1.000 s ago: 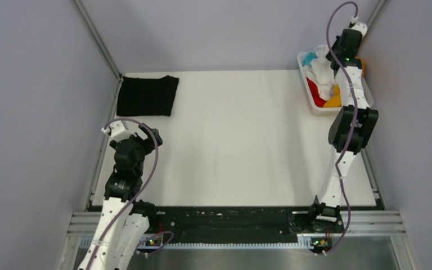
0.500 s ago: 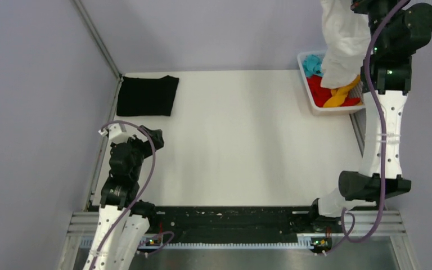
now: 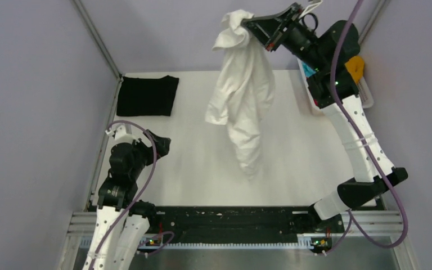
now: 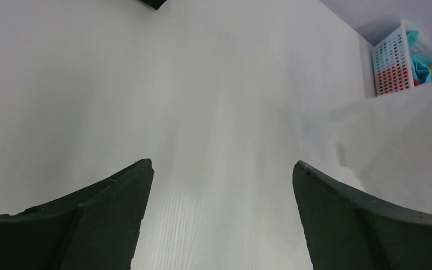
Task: Fold and stack the t-shirts
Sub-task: Move the tshirt to the center of the board, then flatten out the tshirt
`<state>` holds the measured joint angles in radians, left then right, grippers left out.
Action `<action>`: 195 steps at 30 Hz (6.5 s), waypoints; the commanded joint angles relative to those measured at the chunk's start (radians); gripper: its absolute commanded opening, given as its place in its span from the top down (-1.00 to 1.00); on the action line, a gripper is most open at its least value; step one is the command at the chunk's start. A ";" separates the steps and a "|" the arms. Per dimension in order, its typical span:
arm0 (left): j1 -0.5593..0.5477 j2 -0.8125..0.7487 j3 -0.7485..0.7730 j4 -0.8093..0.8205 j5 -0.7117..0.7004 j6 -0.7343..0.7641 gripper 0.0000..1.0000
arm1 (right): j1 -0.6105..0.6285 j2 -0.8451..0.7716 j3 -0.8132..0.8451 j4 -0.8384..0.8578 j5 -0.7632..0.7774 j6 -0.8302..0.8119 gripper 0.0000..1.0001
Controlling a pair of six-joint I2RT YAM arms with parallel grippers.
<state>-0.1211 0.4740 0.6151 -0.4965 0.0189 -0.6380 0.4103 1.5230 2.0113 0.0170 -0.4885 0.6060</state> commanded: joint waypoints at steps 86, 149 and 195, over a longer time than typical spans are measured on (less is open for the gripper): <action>-0.559 0.944 0.085 0.098 -0.002 -0.239 -0.35 | 0.217 -0.852 -1.380 -0.693 1.208 0.045 1.00; -0.045 1.327 1.888 -0.116 -0.159 0.264 1.00 | -0.106 0.075 0.083 -0.185 0.678 -0.615 1.00; -0.088 0.493 0.044 0.153 0.155 -0.038 -0.98 | 0.150 -0.436 -1.245 -0.470 0.749 -0.152 -0.97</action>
<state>-0.1967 0.9157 0.6567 -0.4717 -0.0044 -0.6231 0.5293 0.9146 0.6777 -0.4961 0.1577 0.5354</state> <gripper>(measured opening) 0.986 0.985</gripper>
